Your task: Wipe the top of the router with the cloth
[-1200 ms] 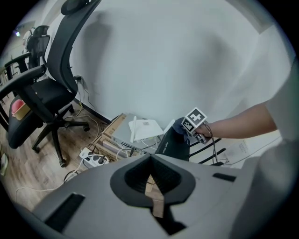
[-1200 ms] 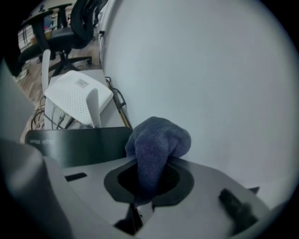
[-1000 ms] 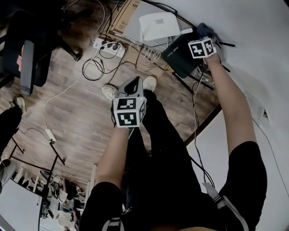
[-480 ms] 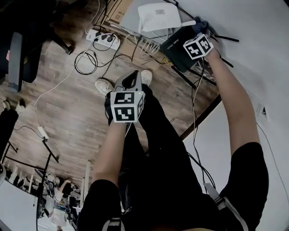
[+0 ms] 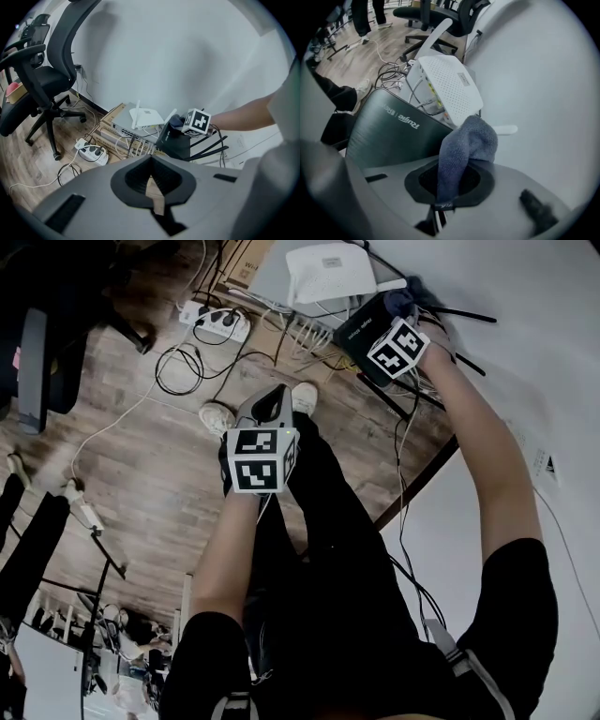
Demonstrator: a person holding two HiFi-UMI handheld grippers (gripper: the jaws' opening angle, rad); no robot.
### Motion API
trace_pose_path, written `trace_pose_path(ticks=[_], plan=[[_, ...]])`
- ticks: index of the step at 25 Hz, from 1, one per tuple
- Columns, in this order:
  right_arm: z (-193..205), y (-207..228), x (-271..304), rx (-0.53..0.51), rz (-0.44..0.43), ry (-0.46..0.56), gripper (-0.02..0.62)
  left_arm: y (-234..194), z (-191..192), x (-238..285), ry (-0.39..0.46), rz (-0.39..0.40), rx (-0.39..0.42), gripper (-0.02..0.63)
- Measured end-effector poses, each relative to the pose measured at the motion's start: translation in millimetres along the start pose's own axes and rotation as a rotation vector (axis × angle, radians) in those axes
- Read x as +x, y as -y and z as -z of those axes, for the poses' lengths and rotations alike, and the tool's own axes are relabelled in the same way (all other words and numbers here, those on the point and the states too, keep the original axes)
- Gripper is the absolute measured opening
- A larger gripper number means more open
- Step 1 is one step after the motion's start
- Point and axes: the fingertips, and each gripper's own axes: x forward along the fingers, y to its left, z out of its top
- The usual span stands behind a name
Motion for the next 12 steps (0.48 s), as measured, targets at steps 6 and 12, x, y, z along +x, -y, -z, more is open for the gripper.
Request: trace_pose_path(ticks=[6, 12], plan=[[-11, -21, -13, -0.041, -0.064, 0.006, 0.044, 0, -1, 0, -0.007, 0.016, 0.015, 0.011], [-32, -60, -34, -0.122, -0.179, 0.073, 0.044, -6, 0, -5, -0.015, 0.026, 0.037, 0.011]])
